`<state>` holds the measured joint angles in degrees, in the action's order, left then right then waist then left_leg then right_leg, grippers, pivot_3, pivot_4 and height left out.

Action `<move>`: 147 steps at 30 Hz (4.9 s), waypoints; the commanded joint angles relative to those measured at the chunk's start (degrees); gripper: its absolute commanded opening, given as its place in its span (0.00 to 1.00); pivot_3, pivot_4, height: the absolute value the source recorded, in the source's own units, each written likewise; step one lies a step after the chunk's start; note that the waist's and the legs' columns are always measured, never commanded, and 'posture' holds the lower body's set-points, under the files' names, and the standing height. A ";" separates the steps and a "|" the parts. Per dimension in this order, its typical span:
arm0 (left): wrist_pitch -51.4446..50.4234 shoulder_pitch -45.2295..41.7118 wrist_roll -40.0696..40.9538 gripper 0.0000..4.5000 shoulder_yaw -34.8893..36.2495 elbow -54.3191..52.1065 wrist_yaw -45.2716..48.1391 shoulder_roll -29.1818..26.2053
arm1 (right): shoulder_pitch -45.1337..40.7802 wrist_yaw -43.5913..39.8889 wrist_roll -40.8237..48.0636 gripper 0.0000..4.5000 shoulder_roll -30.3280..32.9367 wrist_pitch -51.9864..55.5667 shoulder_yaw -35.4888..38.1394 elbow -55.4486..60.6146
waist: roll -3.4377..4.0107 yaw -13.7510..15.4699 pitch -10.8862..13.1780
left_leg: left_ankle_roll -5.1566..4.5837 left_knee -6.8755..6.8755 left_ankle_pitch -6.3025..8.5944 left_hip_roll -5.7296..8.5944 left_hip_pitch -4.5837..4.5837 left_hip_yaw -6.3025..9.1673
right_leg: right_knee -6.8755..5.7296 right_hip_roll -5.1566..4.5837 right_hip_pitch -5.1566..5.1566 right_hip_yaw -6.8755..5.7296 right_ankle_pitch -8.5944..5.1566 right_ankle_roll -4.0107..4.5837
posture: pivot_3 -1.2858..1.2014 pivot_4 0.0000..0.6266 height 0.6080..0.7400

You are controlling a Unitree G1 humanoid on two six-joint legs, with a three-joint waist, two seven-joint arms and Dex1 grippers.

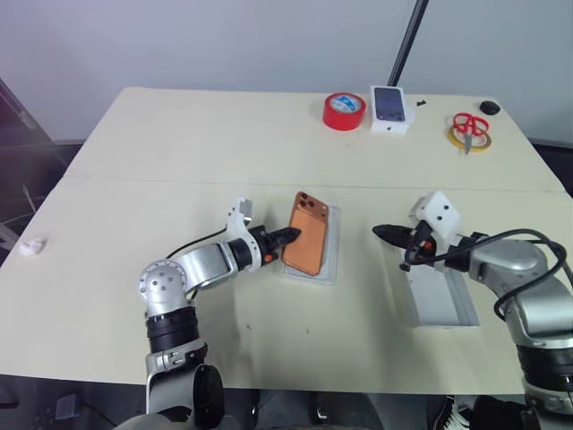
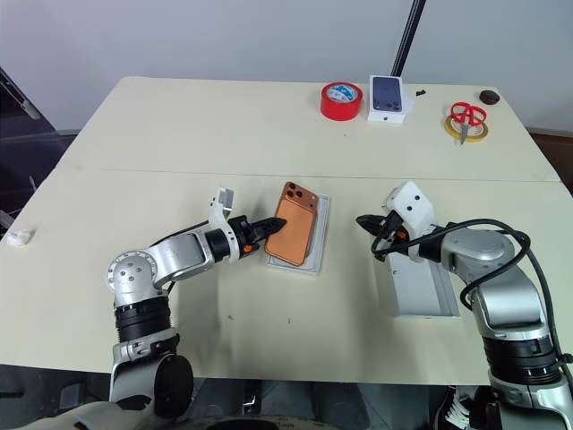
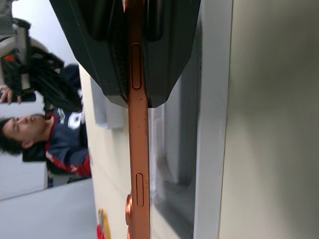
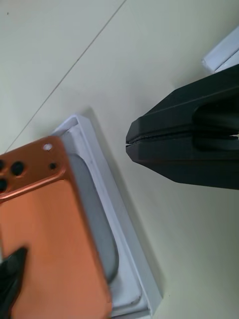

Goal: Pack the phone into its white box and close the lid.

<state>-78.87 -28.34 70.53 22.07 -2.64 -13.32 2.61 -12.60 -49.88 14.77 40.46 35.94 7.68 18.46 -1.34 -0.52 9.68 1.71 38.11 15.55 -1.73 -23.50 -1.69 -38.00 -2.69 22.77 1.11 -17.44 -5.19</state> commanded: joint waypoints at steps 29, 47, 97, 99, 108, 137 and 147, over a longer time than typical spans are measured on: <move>17.47 2.21 -25.54 0.02 -27.01 -12.53 23.39 -29.64 | -10.76 6.03 -13.50 0.00 2.06 -0.77 -19.48 -4.97 | 0.04 0.06 0.02 | 0.08 0.00 -0.05 -0.03 0.03 0.02 | -0.01 0.00 -0.01 -0.01 -0.02 0.03 | 0.52 0.24 0.84; 23.29 -7.15 -40.72 0.02 -44.34 -4.32 42.13 -19.87 | -8.79 3.89 -15.64 0.00 2.72 4.05 -22.04 2.87 | 0.05 0.94 0.03 | -0.01 0.03 -0.01 -0.02 -0.03 0.00 | -0.01 0.00 0.01 -0.05 -0.02 -0.01 | 0.52 0.24 0.84; 60.17 11.62 -50.58 0.00 -40.92 -17.12 71.64 -34.03 | -4.99 15.48 10.86 0.57 12.11 56.56 -1.08 8.26 | 0.18 1.11 0.00 | -0.11 0.06 0.05 -0.11 -0.01 -0.04 | -0.01 -0.07 -0.01 0.02 -0.04 0.04 | 0.52 0.24 0.84; 60.04 12.29 -50.82 0.00 -40.81 -17.37 70.91 -33.64 | -5.27 17.06 13.40 0.35 11.57 56.56 -0.41 7.72 | 0.18 1.10 0.00 | -0.11 0.06 0.05 -0.11 -0.01 -0.04 | -0.01 0.01 -0.02 0.01 -0.03 0.02 | 0.52 0.24 0.84; 59.75 14.49 -50.08 0.00 -38.50 -18.09 69.11 -33.38 | -13.34 29.71 29.62 0.01 8.15 56.56 8.24 -0.26 | 0.19 0.43 0.00 | -0.12 0.08 0.05 -0.12 0.00 -0.05 | -0.06 0.05 -0.02 0.04 -0.03 0.01 | 0.52 0.24 0.84; 56.23 7.99 -49.40 0.00 -32.08 -9.90 61.30 -28.38 | -4.75 86.60 98.23 0.20 -17.34 17.72 -4.38 7.51 | 0.30 -0.23 0.05 | -0.27 0.23 -0.02 -0.12 -0.69 -0.04 | -0.22 0.00 0.60 -0.01 0.00 -0.05 | 0.52 0.24 0.84; 54.53 4.43 -51.30 0.00 -39.55 -6.90 62.27 -22.30 | -15.39 73.06 96.90 0.99 9.61 26.14 -1.24 -0.13 | 0.36 -0.04 0.07 | -0.31 0.21 -0.03 -0.14 -0.67 -0.02 | -0.20 0.10 0.61 -0.02 0.00 -0.04 | 0.52 0.24 0.84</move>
<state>-24.42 -22.45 19.61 -16.35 -9.26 48.64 -20.76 -27.14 25.95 111.57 47.37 60.97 4.92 19.23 -0.99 -0.57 9.75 1.40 38.31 15.51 -1.87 -24.19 -1.68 -38.19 -2.60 23.37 1.07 -17.44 -5.23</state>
